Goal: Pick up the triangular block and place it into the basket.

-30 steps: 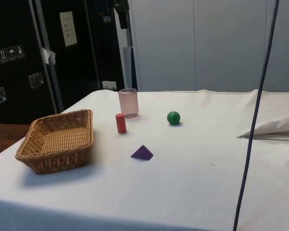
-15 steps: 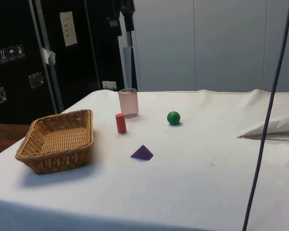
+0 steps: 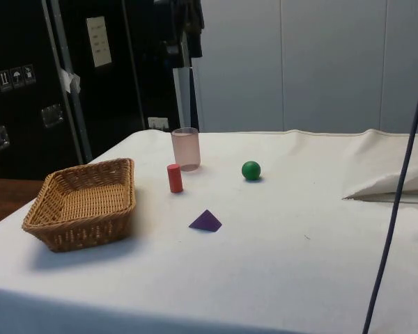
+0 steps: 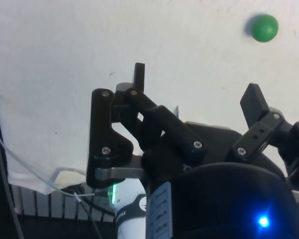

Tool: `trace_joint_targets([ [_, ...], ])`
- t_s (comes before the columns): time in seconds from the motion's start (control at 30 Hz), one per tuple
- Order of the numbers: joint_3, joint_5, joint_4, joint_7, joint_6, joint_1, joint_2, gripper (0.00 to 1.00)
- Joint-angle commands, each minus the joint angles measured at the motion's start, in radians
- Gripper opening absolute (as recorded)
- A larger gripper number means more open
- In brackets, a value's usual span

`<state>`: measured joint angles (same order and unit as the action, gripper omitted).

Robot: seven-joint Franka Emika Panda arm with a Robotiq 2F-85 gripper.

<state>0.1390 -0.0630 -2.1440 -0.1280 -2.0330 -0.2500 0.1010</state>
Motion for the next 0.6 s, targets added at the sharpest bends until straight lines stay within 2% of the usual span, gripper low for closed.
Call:
trace_joint_targets([
  [0.0,-0.005,-0.007,-0.019,-0.020,-0.022,-0.001,0.010,1.00],
  [0.03,-0.011,-0.007,-0.035,-0.032,-0.033,-0.001,0.016,1.00],
  [0.07,-0.008,0.000,-0.022,-0.018,-0.016,0.000,0.007,1.00],
  [0.1,-0.014,-0.007,-0.041,-0.037,-0.038,-0.001,0.018,1.00],
  [0.23,-0.027,-0.007,-0.070,-0.062,-0.062,-0.001,0.026,1.00],
  [0.33,-0.039,-0.004,-0.090,-0.085,-0.088,-0.001,0.021,1.00],
  [0.37,-0.037,0.000,-0.085,-0.075,-0.075,0.000,0.020,1.00],
  [0.57,-0.058,0.002,-0.106,-0.125,-0.133,-0.001,-0.007,1.00],
])
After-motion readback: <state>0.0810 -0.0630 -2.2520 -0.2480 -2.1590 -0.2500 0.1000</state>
